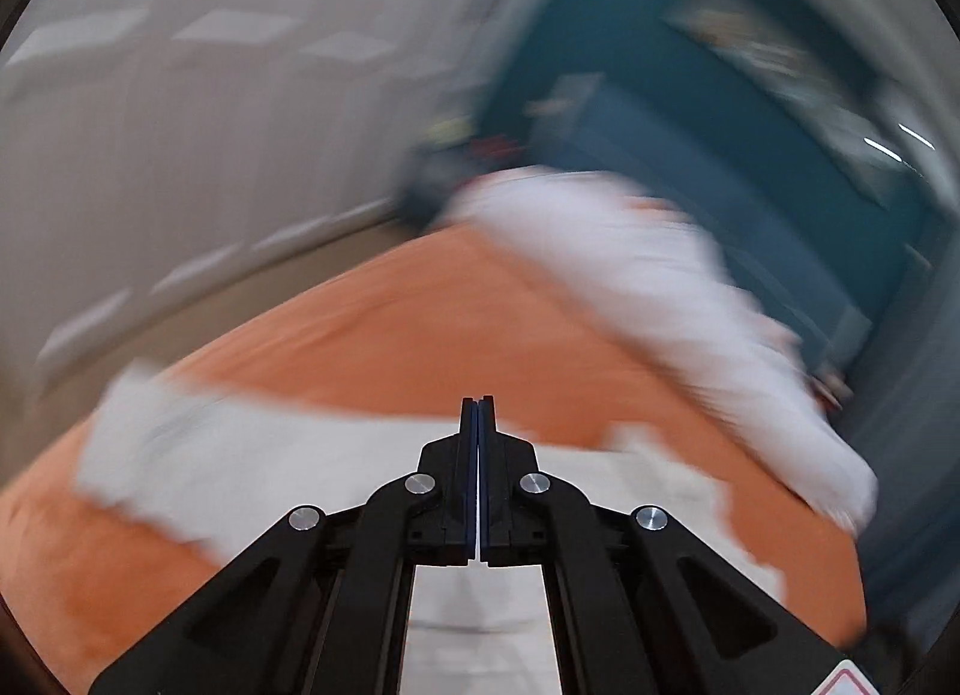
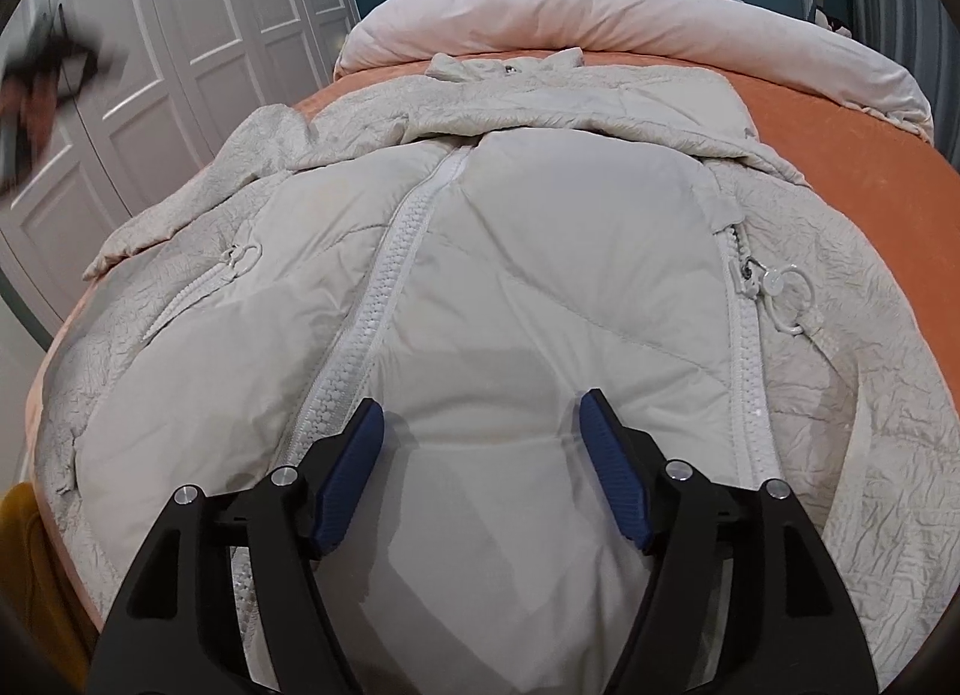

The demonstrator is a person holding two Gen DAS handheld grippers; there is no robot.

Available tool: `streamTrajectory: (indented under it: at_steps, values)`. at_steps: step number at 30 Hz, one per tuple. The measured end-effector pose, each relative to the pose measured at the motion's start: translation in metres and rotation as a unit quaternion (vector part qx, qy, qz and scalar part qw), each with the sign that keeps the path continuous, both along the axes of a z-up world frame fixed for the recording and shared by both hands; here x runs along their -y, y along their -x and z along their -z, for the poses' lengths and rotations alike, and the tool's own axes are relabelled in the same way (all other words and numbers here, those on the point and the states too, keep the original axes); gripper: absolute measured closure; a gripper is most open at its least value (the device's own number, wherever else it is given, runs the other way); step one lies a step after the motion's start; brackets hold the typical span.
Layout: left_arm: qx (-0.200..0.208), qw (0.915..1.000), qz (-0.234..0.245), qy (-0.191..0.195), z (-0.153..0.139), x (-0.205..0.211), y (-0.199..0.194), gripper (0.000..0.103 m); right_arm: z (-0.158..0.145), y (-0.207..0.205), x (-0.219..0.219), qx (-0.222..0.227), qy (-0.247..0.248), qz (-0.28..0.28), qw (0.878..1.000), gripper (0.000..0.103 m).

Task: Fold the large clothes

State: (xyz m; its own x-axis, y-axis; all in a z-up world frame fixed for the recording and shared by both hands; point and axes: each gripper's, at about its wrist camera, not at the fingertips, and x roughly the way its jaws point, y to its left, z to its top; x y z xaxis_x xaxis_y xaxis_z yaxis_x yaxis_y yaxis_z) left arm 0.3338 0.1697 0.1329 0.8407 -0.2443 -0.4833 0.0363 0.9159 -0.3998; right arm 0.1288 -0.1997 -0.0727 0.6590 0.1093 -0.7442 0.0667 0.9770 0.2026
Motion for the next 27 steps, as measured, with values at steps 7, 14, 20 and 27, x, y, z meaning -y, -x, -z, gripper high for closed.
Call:
streamTrajectory:
  at_steps: [7,14,20,27]
  values:
    - [-0.028,0.9956,0.079,0.041,0.002,0.172,0.026,0.035,-0.001,0.003,0.005,0.006,-0.021,-0.006,1.000,0.035]
    - [-0.164,0.9819,-0.092,0.020,0.112,0.029,0.014,0.028,0.000,0.005,0.004,0.013,-0.028,-0.011,0.999,0.033]
    - [-0.204,0.9379,-0.279,0.032,0.156,-0.155,0.016,0.028,0.000,0.004,0.000,0.010,-0.015,-0.010,1.000,0.033]
    - [-0.229,0.9163,-0.299,0.136,0.190,-0.214,0.000,0.076,0.002,0.001,-0.003,0.001,0.005,-0.009,1.000,0.032]
